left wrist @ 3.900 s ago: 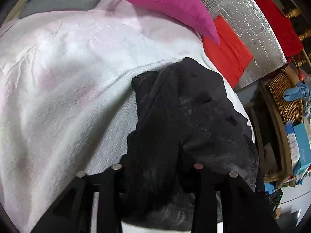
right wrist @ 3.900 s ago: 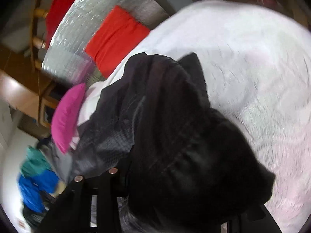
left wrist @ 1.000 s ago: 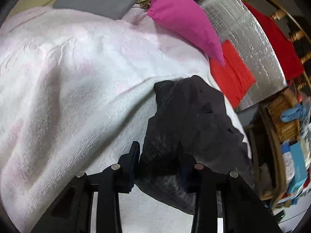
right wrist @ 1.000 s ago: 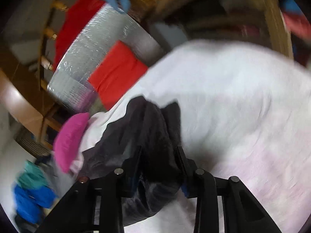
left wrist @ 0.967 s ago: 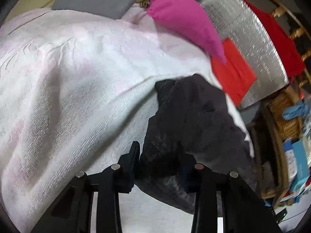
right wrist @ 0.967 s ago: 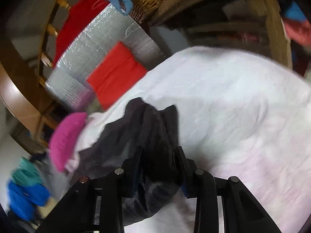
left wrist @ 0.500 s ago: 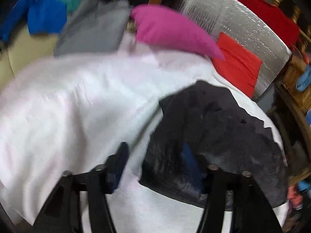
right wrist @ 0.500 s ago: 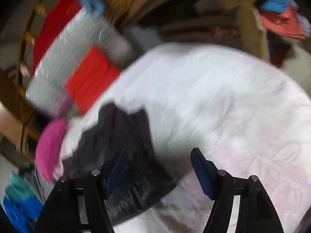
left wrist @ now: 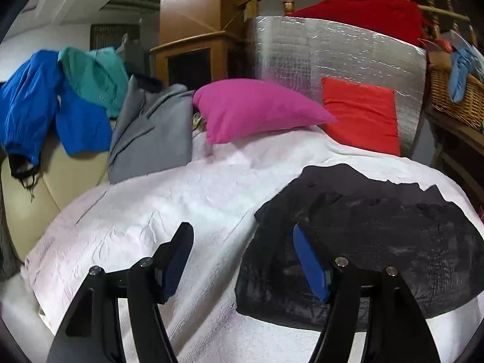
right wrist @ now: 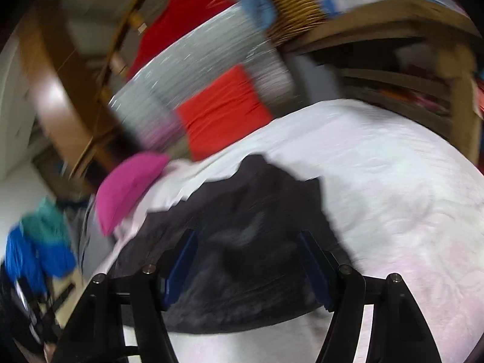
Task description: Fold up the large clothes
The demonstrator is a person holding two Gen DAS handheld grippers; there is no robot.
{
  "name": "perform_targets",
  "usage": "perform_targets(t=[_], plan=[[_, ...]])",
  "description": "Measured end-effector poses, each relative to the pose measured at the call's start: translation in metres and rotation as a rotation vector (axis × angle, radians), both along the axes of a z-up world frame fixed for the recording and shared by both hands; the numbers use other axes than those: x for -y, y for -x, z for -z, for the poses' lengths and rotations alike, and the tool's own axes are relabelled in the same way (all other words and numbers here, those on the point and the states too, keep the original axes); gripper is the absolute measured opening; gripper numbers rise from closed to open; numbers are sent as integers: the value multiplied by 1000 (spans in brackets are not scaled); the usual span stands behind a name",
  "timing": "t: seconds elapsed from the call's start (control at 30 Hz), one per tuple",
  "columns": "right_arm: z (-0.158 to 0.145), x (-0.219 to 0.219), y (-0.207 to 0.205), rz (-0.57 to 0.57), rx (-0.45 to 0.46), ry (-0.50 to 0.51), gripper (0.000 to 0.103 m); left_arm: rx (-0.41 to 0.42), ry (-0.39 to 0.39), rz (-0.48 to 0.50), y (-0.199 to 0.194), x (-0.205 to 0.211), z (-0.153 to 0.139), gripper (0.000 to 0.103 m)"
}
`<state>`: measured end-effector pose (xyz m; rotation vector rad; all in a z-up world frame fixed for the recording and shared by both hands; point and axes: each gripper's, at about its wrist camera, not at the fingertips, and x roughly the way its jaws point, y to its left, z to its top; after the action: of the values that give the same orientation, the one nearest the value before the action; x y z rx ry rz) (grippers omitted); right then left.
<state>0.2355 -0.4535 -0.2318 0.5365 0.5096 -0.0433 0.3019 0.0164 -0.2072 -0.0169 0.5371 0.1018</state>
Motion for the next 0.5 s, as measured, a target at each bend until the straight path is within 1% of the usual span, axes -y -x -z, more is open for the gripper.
perform_targets(t=[0.1, 0.23, 0.27, 0.3, 0.37, 0.43, 0.5], plan=[[4, -23, -13, -82, -24, 41, 71, 8, -15, 15, 3, 7, -2, 70], [18, -44, -23, -144, -78, 66, 71, 5, -20, 32, 4, 16, -1, 70], [23, -49, -28, -159, -108, 71, 70, 4, -22, 37, 4, 18, -1, 70], [29, -51, -33, -169, -136, 75, 66, 2, -24, 41, 4, 21, 0, 70], [47, -57, -48, -183, -235, 85, 59, -2, -34, 48, 4, 25, 1, 70], [58, -60, -57, -179, -296, 114, 58, -13, -46, 57, 2, 31, 5, 70], [61, -64, -61, -180, -307, 146, 58, -38, -68, 66, -2, 36, 10, 70]])
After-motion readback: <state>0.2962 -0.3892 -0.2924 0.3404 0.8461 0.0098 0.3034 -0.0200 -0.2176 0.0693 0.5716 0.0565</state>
